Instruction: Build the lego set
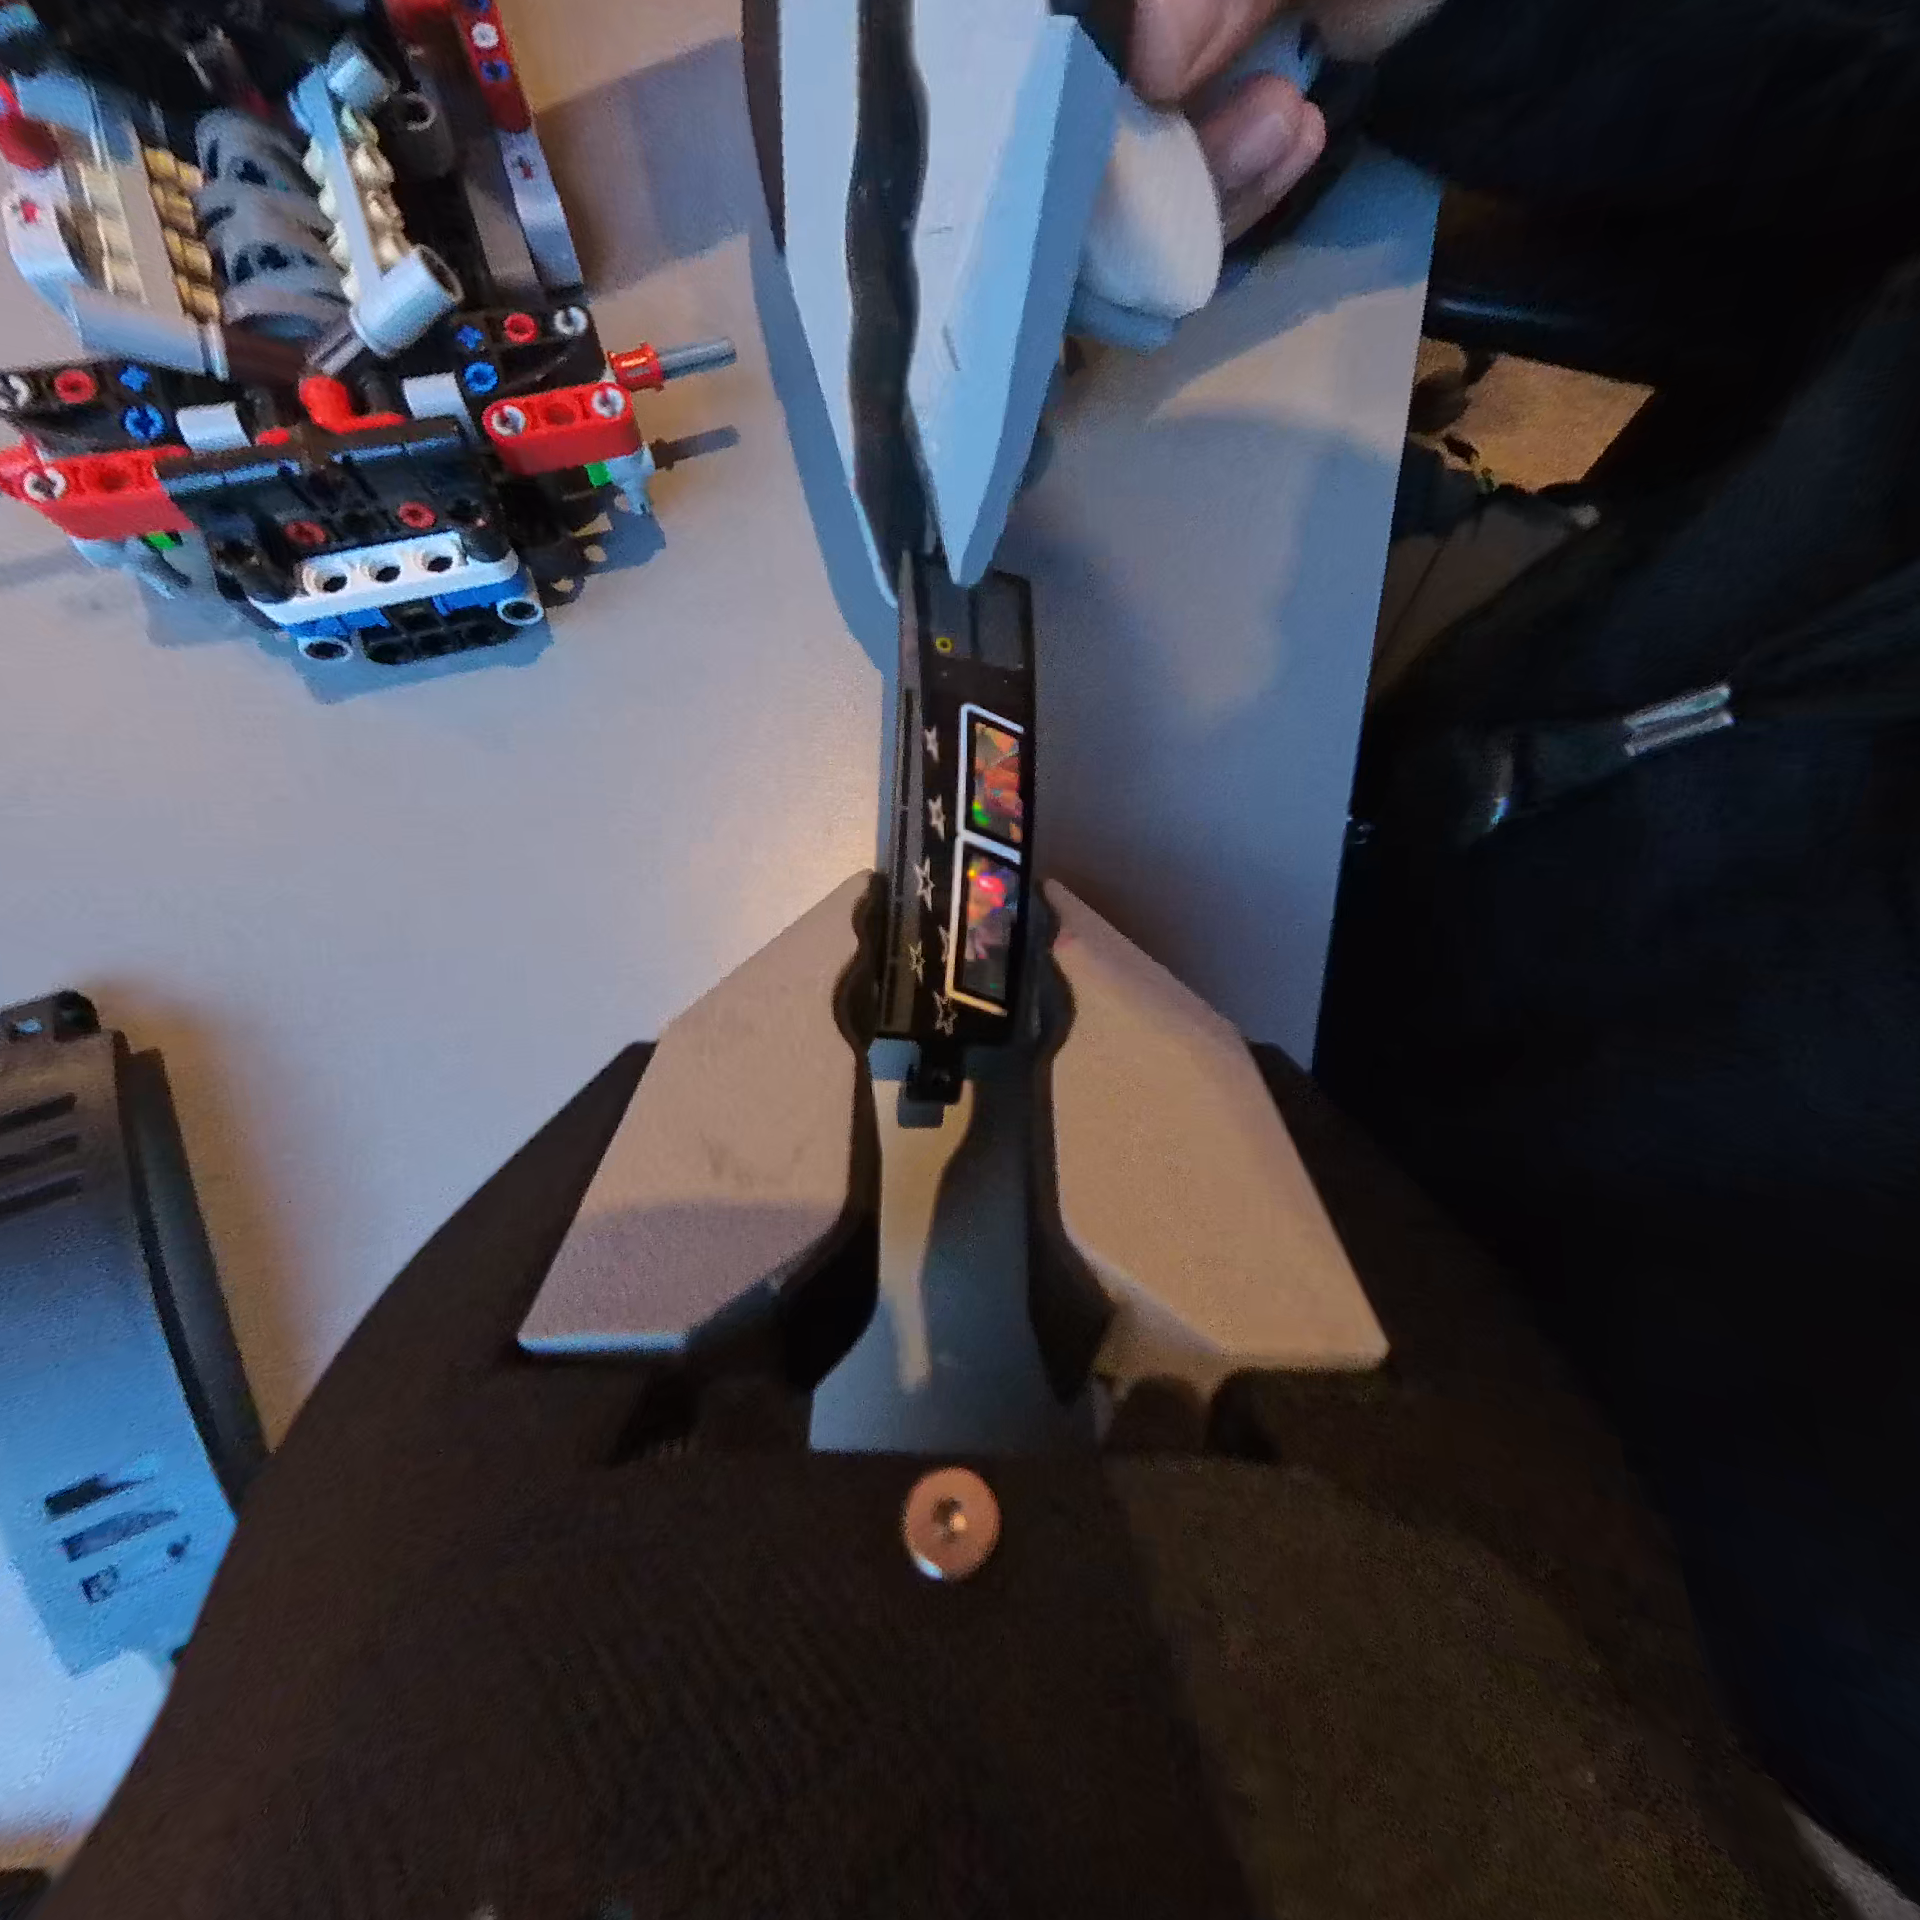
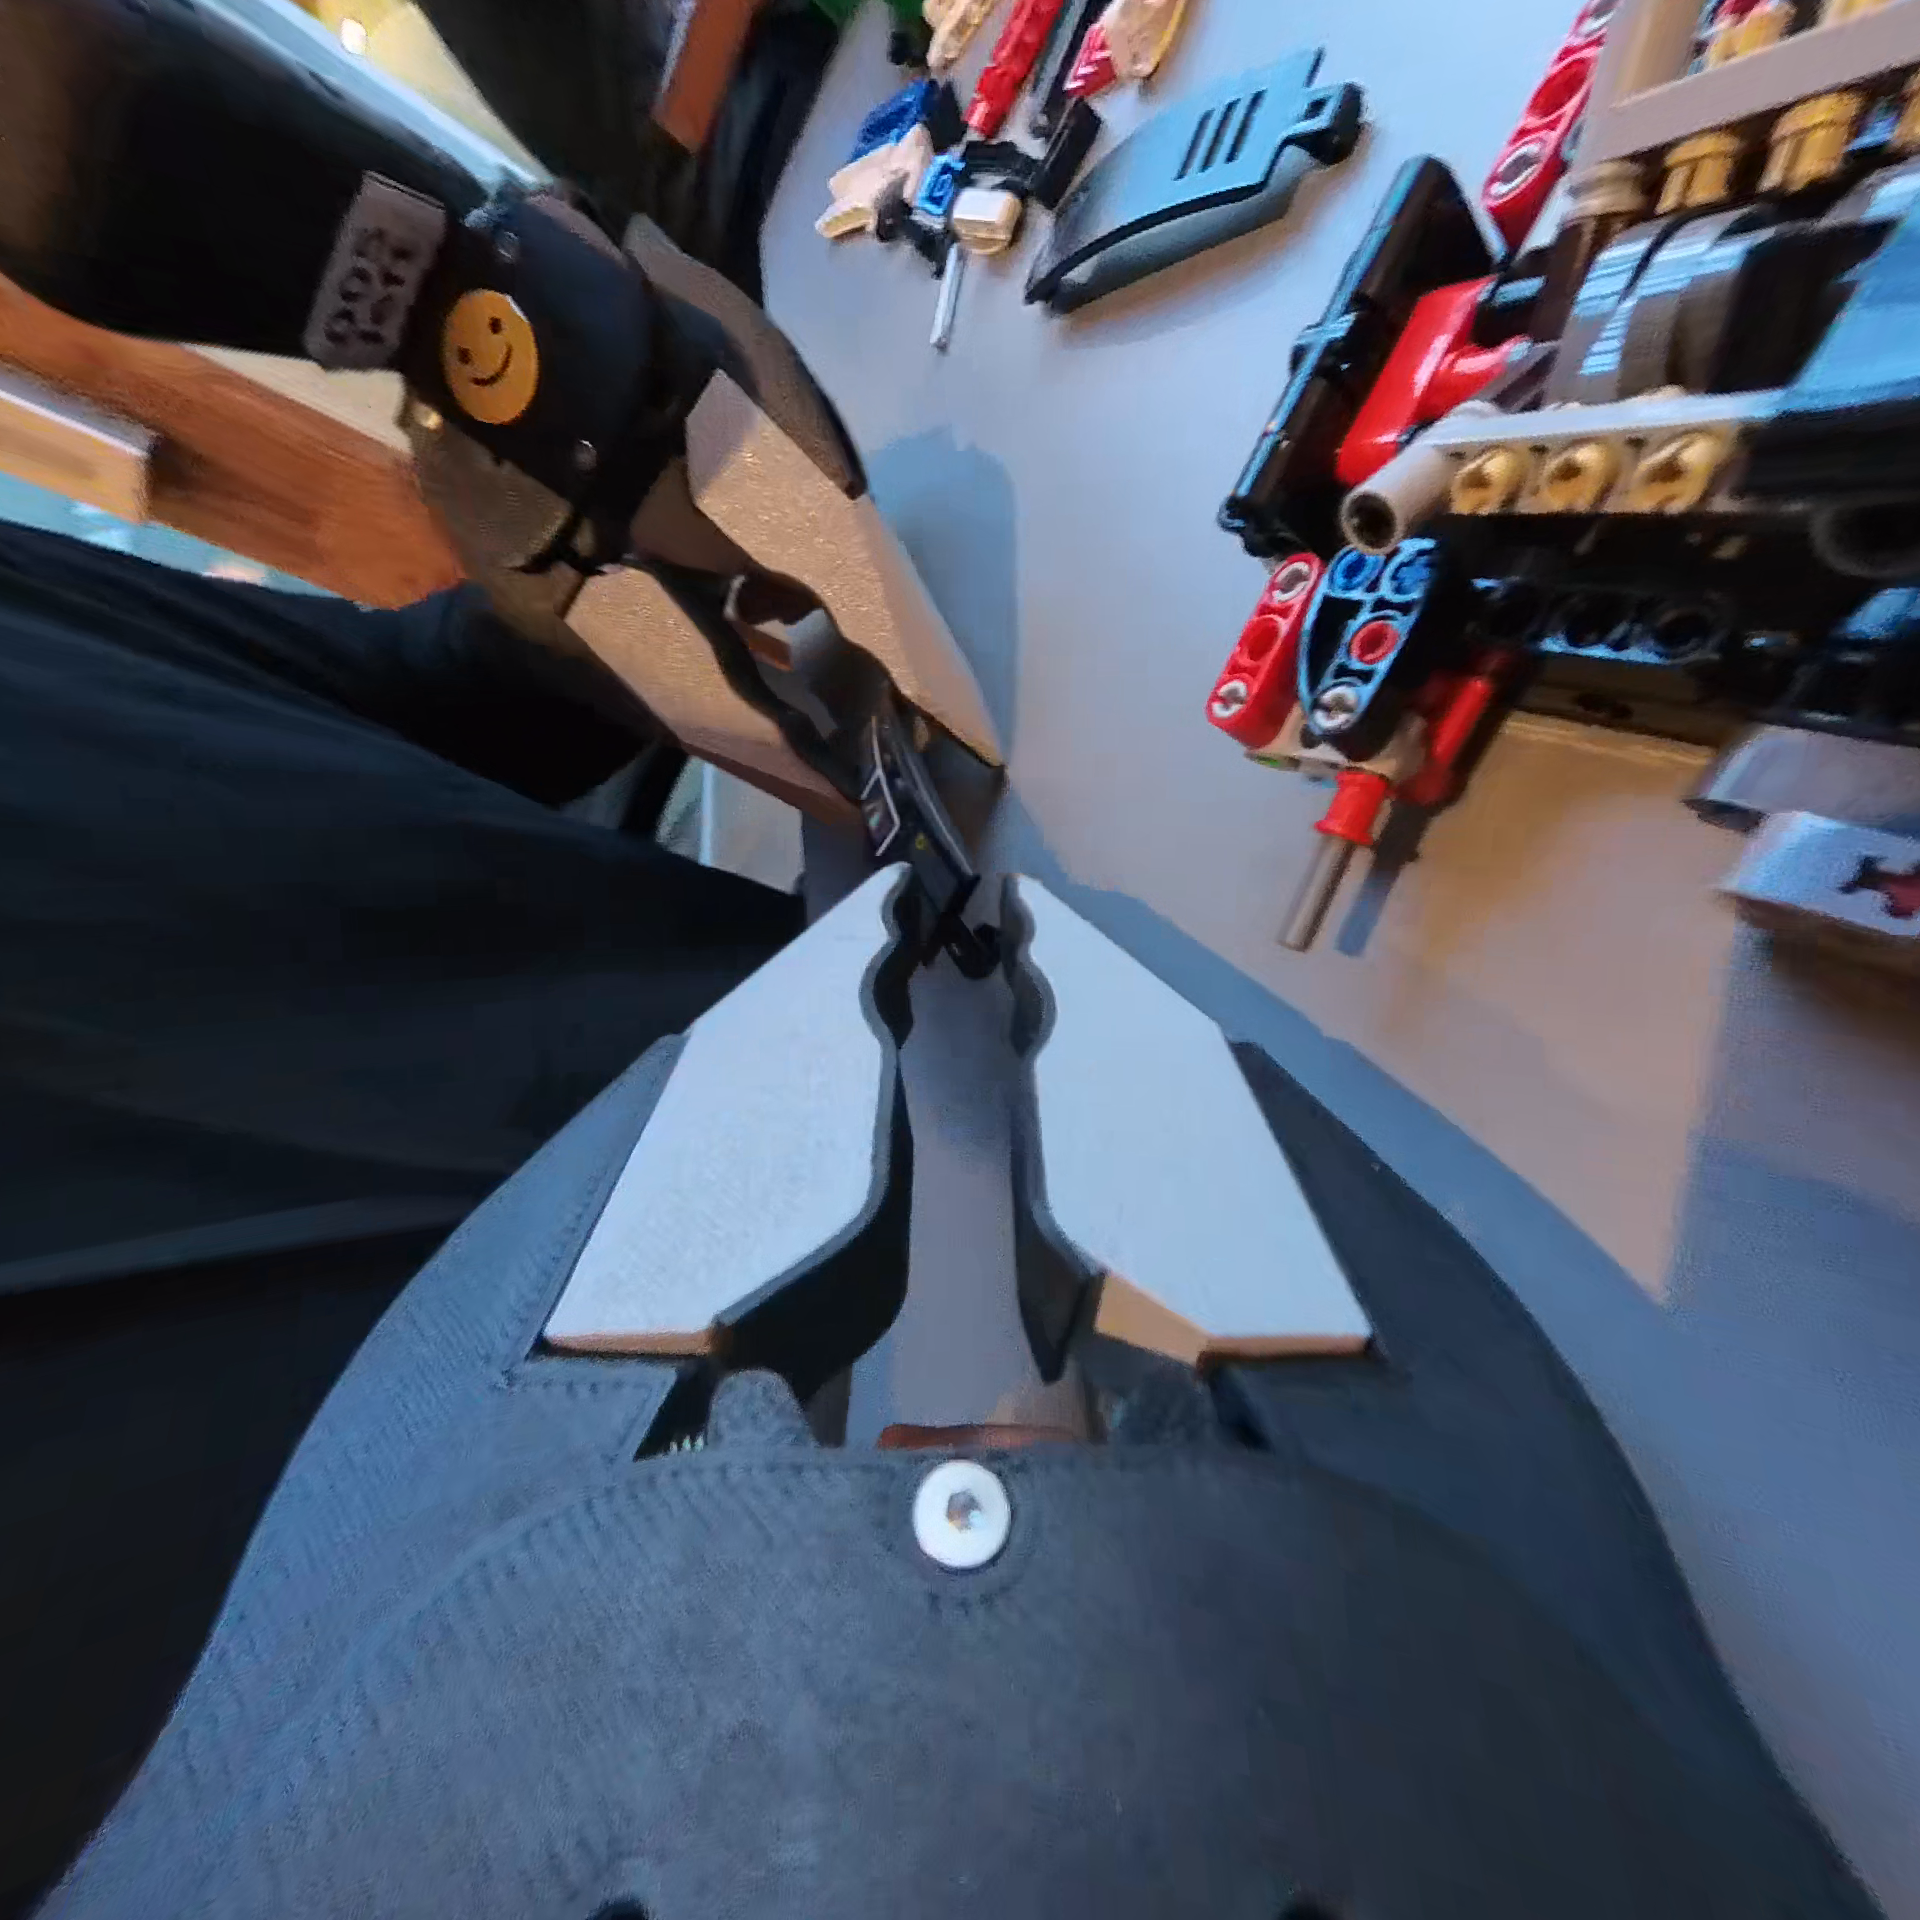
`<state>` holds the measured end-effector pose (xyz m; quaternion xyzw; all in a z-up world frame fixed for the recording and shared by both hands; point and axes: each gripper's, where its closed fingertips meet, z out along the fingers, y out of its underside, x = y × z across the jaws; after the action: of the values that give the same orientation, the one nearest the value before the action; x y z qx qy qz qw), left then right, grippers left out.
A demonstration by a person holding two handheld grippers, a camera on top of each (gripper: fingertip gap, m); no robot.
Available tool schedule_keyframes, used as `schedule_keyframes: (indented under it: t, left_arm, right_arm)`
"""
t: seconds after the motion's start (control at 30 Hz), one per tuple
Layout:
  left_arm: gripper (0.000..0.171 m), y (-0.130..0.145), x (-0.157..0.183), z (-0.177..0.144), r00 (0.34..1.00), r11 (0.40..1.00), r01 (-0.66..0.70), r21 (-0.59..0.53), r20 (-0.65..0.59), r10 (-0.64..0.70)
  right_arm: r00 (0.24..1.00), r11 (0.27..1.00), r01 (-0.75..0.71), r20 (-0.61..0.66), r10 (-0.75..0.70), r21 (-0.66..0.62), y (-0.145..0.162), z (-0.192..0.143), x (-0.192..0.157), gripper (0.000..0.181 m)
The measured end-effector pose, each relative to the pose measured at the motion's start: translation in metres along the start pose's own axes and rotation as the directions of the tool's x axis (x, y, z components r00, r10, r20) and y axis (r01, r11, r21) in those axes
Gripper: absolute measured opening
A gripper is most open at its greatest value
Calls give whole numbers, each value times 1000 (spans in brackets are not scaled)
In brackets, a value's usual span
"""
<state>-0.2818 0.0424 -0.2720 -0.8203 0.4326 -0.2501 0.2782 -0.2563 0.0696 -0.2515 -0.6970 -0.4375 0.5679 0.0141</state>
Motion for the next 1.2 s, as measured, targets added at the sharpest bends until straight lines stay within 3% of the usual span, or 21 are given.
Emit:
schedule_keyframes:
  t: [0.27,0.4,0.67,0.97,1.2]
  left_arm:
    - [23,0,-9,-4,991,991,132,-15,18,-132]
    - [23,-2,-15,-3,984,986,169,-3,55,-168]
    - [31,-1,-15,-6,982,983,179,43,58,-181]
    - [56,2,-16,-12,974,977,204,69,91,-209]
    - [75,-6,-23,-26,963,972,168,162,185,-197]
  right_arm:
    - [953,973,162,-281,-112,162,-8,-22,14,21]
    - [927,935,229,-356,-123,272,-10,-34,4,23]
    - [895,856,396,-349,-278,332,3,-32,-39,25]
    - [904,824,416,-271,-330,384,7,-36,-57,26]
    - [808,722,582,-363,-464,373,22,-41,-77,27]
